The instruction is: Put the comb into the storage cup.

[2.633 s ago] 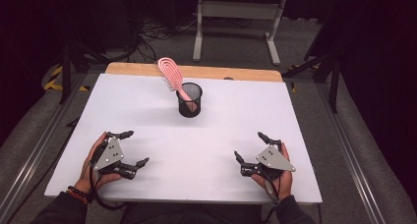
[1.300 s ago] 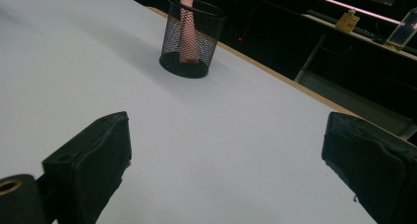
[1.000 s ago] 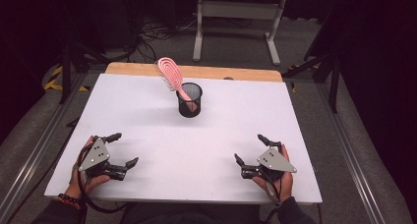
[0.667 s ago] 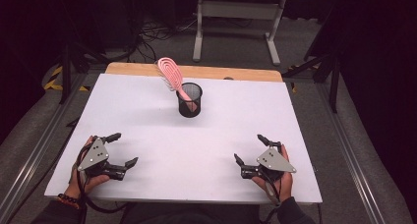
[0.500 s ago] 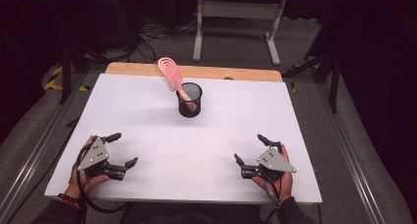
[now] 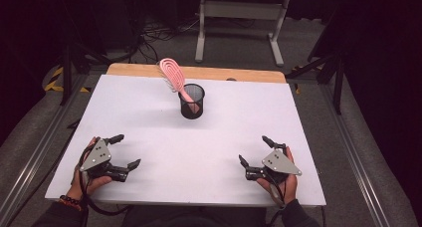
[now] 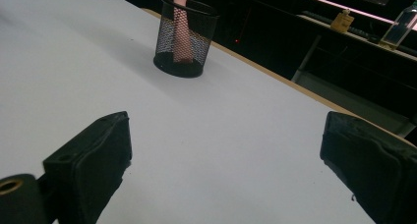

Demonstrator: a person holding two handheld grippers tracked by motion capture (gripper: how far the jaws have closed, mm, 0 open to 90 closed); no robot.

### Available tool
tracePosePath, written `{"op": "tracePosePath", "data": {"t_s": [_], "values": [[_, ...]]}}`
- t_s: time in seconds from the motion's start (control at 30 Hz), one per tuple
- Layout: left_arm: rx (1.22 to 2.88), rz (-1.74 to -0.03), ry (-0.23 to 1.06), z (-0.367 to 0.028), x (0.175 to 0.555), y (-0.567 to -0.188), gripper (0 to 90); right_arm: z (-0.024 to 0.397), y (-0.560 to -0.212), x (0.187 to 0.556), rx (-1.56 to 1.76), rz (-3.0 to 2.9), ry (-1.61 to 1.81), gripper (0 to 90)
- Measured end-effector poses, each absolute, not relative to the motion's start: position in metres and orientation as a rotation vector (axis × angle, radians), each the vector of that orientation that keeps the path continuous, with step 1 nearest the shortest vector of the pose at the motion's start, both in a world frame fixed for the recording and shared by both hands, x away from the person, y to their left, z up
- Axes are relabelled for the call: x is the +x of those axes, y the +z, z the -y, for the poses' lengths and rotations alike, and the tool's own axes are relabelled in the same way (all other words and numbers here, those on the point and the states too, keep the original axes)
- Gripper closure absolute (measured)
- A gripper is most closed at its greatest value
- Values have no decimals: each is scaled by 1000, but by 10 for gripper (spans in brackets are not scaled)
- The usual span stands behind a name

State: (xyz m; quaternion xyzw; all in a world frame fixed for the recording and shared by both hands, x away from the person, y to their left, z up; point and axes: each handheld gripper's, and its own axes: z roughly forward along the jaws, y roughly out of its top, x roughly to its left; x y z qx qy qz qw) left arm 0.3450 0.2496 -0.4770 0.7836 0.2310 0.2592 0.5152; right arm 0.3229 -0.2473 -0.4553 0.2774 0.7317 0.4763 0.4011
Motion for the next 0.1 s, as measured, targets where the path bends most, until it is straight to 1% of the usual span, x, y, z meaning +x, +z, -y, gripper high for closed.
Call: {"op": "tracePosePath", "data": {"t_s": [0.1], "values": [[1877,-558,624,-250,345,-477,38,248,-457,325,710,-1851,1204,62]]}}
